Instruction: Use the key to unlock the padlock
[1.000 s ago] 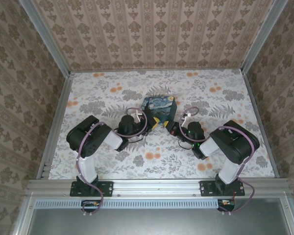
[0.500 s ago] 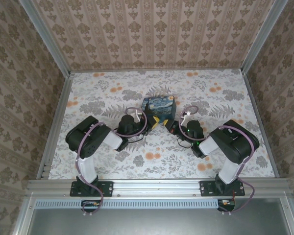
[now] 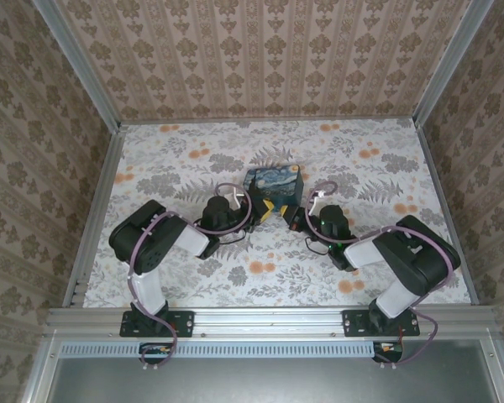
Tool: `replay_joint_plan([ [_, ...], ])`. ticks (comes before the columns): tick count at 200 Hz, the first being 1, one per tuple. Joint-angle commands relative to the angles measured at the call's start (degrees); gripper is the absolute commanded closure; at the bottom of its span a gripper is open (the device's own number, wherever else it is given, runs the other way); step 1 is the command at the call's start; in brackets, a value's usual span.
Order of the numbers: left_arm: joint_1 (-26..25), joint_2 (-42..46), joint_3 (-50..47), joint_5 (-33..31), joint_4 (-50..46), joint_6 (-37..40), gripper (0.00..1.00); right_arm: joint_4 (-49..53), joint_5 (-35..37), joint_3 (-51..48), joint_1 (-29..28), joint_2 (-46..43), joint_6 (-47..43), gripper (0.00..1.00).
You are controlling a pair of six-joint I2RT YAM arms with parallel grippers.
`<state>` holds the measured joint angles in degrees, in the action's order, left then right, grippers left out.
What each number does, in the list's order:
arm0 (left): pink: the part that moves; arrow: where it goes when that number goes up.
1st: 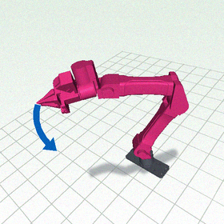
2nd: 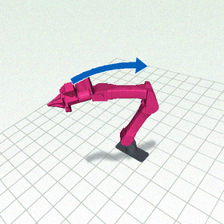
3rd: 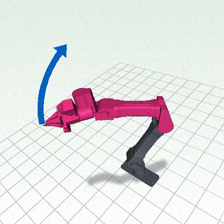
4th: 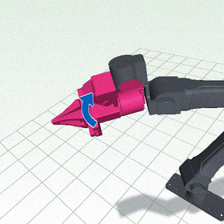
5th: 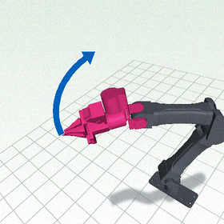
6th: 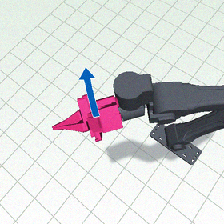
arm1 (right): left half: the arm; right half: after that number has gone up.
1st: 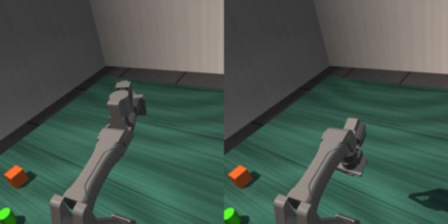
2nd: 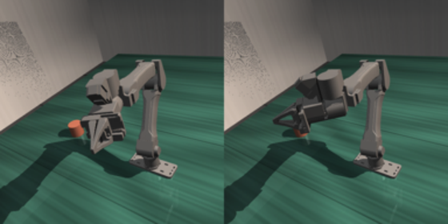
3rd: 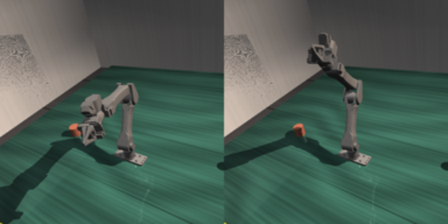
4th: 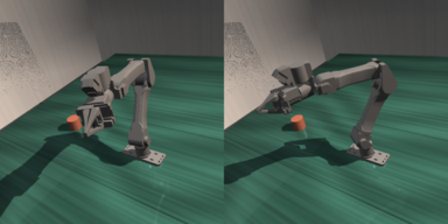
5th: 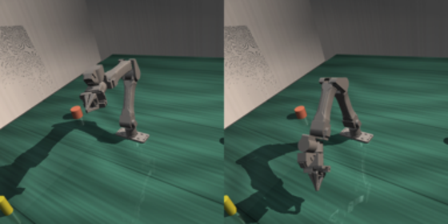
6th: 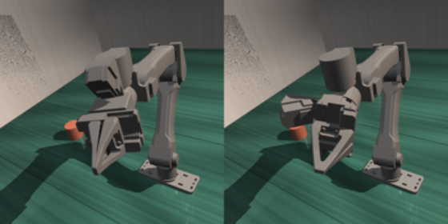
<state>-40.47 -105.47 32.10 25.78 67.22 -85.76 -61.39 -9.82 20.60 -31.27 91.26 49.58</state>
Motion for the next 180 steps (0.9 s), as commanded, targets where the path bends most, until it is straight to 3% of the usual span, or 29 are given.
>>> replay_joint_plan([
  [1, -1.3, 1.9, 1.0, 5.2, 1.2, -0.5, 1.0, 3.8, 3.0, 2.1, -2.2, -3.6, -6.9, 1.0],
  [67, -1.3, 0.6, 1.7, 6.2, 3.7, -2.4, 1.0, 1.8, 2.2, 2.1, -3.3, -2.7, -6.9, 1.0],
  [128, -1.7, 0.7, 2.2, 6.4, 6.3, -5.5, 1.0, -4.9, 4.7, -0.4, -3.3, 2.2, 1.2, 1.0],
  [180, -2.3, 1.3, 3.0, 6.7, 6.7, -9.0, 1.0, -15.2, 0.9, 1.2, -1.4, 9.6, 13.9, 1.0],
])
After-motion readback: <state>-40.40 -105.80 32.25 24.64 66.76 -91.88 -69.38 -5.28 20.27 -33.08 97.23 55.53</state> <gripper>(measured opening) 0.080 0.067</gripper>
